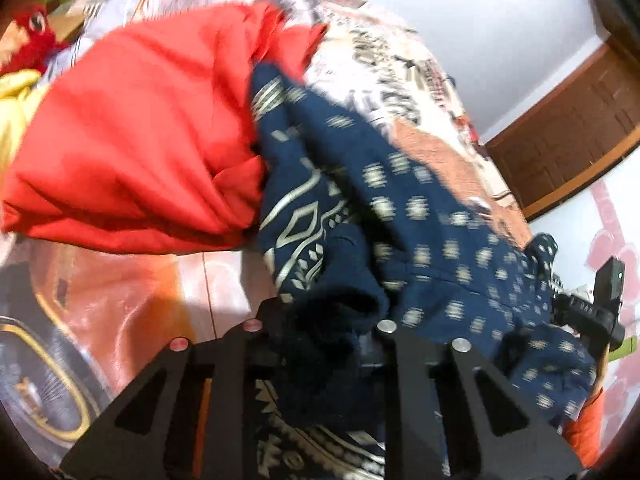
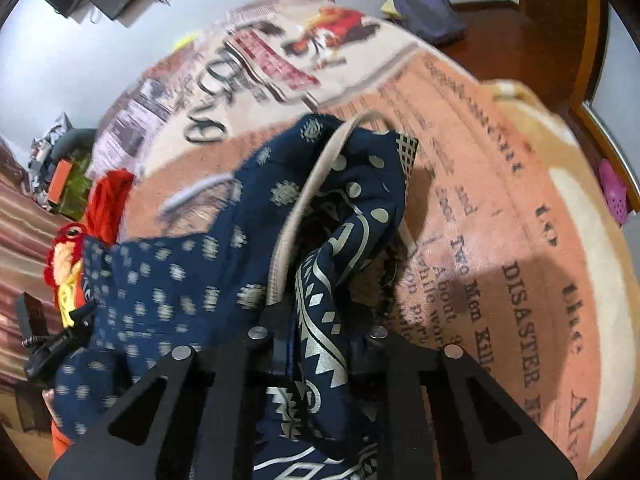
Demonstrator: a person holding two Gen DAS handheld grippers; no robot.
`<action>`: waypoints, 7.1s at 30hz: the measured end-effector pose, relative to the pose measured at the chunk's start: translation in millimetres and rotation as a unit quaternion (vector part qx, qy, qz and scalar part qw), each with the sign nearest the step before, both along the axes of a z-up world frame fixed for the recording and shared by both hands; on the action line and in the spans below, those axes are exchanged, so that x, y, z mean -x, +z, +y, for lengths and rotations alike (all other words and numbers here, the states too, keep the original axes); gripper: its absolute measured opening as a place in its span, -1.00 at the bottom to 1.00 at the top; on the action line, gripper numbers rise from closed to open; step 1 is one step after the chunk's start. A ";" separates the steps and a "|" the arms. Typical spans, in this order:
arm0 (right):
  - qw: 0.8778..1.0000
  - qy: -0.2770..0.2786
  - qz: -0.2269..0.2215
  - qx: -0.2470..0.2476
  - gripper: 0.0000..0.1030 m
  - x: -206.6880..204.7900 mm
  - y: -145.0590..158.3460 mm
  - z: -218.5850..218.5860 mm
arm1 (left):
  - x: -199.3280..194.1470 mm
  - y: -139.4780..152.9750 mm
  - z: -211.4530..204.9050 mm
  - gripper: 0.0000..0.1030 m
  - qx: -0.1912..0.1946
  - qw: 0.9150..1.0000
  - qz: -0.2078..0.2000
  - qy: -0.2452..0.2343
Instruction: Fold large clothes
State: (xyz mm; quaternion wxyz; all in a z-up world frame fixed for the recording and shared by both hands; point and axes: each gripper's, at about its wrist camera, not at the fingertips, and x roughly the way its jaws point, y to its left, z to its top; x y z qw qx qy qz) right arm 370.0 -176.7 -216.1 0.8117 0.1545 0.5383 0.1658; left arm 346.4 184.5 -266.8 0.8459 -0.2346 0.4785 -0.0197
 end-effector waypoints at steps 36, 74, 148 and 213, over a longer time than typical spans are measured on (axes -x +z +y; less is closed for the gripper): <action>0.999 -0.003 -0.038 0.023 -0.19 -156.5 -5.9 124.5 | -91.1 3.7 96.5 -0.25 -0.162 0.986 -0.014 0.041; 0.965 0.124 -0.208 0.102 0.33 113.8 156.0 92.4 | 154.0 131.4 12.7 0.24 -0.156 0.986 -0.055 0.015; 0.994 0.011 -0.106 0.001 -0.76 -134.7 57.5 128.9 | -107.7 67.0 91.9 -0.92 -0.149 0.982 -0.047 0.107; 0.964 0.169 -0.134 0.154 0.46 10.3 54.5 173.4 | 30.6 -25.8 82.8 0.33 0.183 0.973 -0.075 0.122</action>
